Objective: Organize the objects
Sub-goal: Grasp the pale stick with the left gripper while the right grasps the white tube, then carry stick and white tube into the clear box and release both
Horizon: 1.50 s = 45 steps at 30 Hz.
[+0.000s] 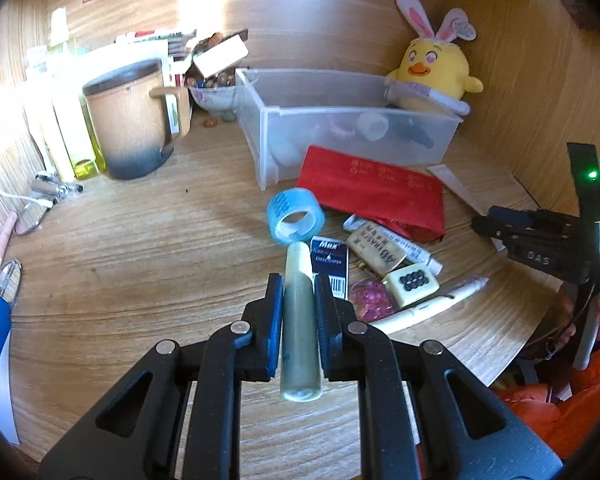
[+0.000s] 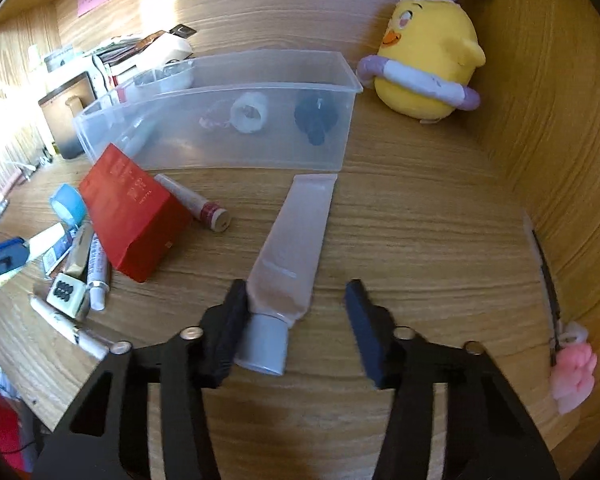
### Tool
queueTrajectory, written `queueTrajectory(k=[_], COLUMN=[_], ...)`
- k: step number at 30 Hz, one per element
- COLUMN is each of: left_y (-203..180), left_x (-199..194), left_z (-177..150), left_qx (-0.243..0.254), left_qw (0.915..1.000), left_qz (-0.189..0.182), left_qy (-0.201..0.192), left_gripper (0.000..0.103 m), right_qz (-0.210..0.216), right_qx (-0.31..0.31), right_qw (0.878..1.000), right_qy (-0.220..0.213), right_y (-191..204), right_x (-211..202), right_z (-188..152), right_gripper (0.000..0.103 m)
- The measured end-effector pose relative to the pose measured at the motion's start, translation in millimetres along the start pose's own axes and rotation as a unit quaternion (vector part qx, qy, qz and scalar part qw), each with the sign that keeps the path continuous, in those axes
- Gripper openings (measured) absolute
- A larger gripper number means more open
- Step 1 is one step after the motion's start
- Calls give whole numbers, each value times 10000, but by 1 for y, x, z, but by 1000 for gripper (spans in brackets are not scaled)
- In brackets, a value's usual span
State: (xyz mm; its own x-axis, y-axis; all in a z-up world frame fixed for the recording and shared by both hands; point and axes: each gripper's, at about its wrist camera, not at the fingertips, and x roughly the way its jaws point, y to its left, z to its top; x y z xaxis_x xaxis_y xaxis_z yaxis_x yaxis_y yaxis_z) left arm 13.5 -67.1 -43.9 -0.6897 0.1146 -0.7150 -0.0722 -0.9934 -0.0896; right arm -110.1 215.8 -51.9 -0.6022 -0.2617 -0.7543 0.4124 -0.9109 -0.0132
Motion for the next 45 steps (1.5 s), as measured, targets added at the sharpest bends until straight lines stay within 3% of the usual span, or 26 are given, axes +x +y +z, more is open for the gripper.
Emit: queueTrajectory(k=[1,3,11,29,36,45], left_y=[-2,-4,-13,-23,-24,-23], left_x=[-2,-5,-14,-33,-24,0], left_z=[1,4,15,62,84,112], left_qx=[-4,-10,35,-89,-127,-184], left_qw=[10000,9999,9993,9942,9928,9939], left_qz=[-31,-75,-174,-295,-423,-294], left_qy=[-36,-85,-314,-1029,-1113,-1051], left_gripper=[15,15,15,15,15,15], right_qz=[35,-20,103,317,359,708], right_qx=[10,30,347,316,158,-228], right_qw=[10000,10000,9990,9933,9907,9849], right_qy=[-4,-36,-261,-1062,-1305,-1560], right_y=[0,-1,-18,-28,-26,5], right_x=[0,-1,-15,-70,-73,-62], right_z=[0,1,-5,17,39,84], right_gripper=[27,20,20,19,19,19])
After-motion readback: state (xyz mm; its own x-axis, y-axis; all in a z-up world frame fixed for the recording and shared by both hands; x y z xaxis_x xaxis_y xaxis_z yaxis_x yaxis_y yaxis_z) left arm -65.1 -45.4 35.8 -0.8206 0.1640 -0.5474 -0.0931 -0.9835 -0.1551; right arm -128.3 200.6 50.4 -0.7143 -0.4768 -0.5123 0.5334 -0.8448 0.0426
